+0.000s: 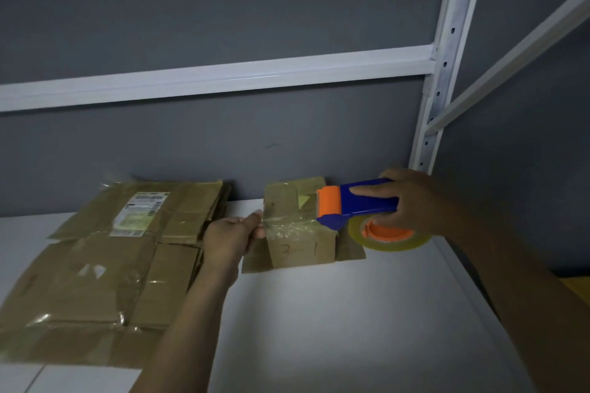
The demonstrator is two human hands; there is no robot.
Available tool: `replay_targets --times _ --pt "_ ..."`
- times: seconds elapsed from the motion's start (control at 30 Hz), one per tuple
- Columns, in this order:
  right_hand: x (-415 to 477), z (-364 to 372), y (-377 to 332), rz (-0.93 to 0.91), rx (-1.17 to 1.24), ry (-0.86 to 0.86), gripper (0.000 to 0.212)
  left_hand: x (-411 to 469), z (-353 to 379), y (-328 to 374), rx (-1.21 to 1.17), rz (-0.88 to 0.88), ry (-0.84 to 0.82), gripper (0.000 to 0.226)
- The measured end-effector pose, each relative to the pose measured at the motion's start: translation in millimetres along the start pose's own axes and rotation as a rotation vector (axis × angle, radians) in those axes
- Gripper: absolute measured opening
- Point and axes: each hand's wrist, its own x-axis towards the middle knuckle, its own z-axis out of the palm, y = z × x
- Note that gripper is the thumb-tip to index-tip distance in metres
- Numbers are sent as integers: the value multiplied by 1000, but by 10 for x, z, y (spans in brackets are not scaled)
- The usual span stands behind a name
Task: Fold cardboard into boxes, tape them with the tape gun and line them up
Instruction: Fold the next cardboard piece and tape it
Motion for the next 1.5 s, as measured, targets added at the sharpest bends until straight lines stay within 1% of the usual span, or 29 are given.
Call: replay_targets --times 0.13,0.23,0.37,0.43,0.47,0.5,0.57,0.6,0.63,0.67,0.7,0.73,0.77,0.8,0.83,0.87,0.9,0.93,0.97,1.0,1.07,1.13,1.27,1.4,1.5 --pt "105 64 -46 -10 -40 -55 70 112 24 -178 61 -30 28 42" --pt "137 164 -74 -10 -56 -87 72 180 19 -298 75 -51 46 39" --pt "175 193 -136 -20 -61 -105 74 233 -32 -368 46 -49 -68 39" --pt "208 197 -182 -27 -74 -99 73 305 -69 -383 141 14 -55 39" --pt "228 205 -209 -26 -82 -98 72 379 -95 -400 214 66 -47 37" --pt "247 209 -239 -26 -87 -94 71 444 -121 -399 300 98 -46 39" --pt "277 215 -294 -26 -83 -80 70 562 -183 -417 496 41 -72 64" --pt "288 215 -315 -28 -81 -70 69 590 -203 -432 595 37 -61 64" --pt "296 218 -329 -32 -88 -62 69 613 -202 -463 672 93 -9 58" --pt "300 220 -341 -34 -96 -59 69 582 -188 -472 681 217 69 53" --pt "305 223 -351 -33 -100 -60 70 523 -171 -478 599 370 109 53" --pt "309 229 -354 -30 -100 -65 70 437 -118 -471 470 493 50 56" --pt "314 227 -361 -25 -95 -70 71 369 -61 -497 400 531 -91 62" --pt "319 220 -367 -19 -92 -75 72 318 8 -546 457 560 -229 70" --pt "326 212 -367 -16 -92 -76 72 292 64 -608 657 634 -266 79" --pt "333 203 -368 -17 -98 -72 71 290 105 -637 891 758 -203 87" --pt "344 195 -371 -24 -107 -66 71 316 125 -652 1070 871 -125 92" --pt "353 191 -376 -34 -118 -64 71 308 153 -612 1186 941 -85 93" --pt "363 195 -376 -44 -126 -68 72 340 178 -608 1263 970 -109 94" --pt "373 194 -377 -52 -133 -76 72 363 209 -609 1268 988 -149 95" --pt "372 172 -349 -55 -133 -98 73 421 238 -633 1190 956 -211 98" --pt "356 135 -278 -28 -88 -126 74 485 192 -671 1181 953 -207 95" --pt "316 143 -136 13 1 -142 73 594 112 -664 1166 1011 -237 88" --pt "243 152 -1 42 71 -165 72 621 79 -646 1169 1022 -250 87" --pt "147 99 153 105 26 -163 68 661 55 -649 1158 1015 -255 90"
